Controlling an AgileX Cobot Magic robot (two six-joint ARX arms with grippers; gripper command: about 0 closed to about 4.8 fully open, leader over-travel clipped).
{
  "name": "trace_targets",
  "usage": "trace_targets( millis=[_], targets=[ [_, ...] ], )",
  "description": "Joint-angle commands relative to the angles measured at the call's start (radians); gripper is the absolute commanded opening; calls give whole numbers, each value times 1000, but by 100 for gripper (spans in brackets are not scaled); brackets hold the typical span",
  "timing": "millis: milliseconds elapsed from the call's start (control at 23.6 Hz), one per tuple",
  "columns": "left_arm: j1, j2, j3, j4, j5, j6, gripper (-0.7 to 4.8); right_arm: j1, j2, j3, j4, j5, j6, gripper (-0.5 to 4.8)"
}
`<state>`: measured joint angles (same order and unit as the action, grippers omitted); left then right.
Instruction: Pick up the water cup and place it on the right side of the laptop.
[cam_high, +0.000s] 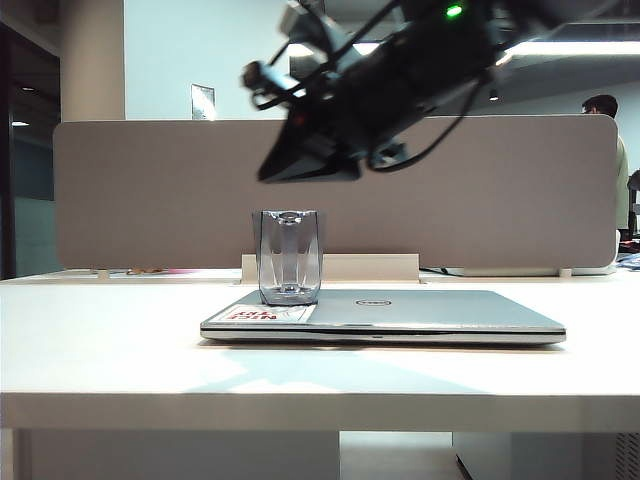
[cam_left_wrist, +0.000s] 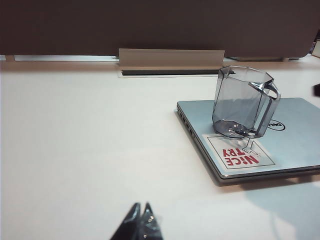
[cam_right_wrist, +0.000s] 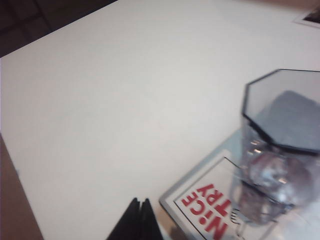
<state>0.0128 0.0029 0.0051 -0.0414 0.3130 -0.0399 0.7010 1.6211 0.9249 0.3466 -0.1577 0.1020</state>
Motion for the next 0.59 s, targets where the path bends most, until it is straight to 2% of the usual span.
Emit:
trace_targets(
  millis=[42, 127, 254, 592],
  targets=[
    [2, 1, 4, 12, 5, -2, -4, 20, 50, 49, 16, 6, 3, -9],
    [2, 1, 4, 12, 5, -2, -4, 22, 86, 81, 11, 10, 4, -9],
    [2, 1, 4, 12, 5, -2, -4, 21, 143, 138, -28, 74, 33, -9],
    [2, 1, 4, 13, 5, -2, -4, 21, 185, 173, -41, 114, 36, -9]
  ],
)
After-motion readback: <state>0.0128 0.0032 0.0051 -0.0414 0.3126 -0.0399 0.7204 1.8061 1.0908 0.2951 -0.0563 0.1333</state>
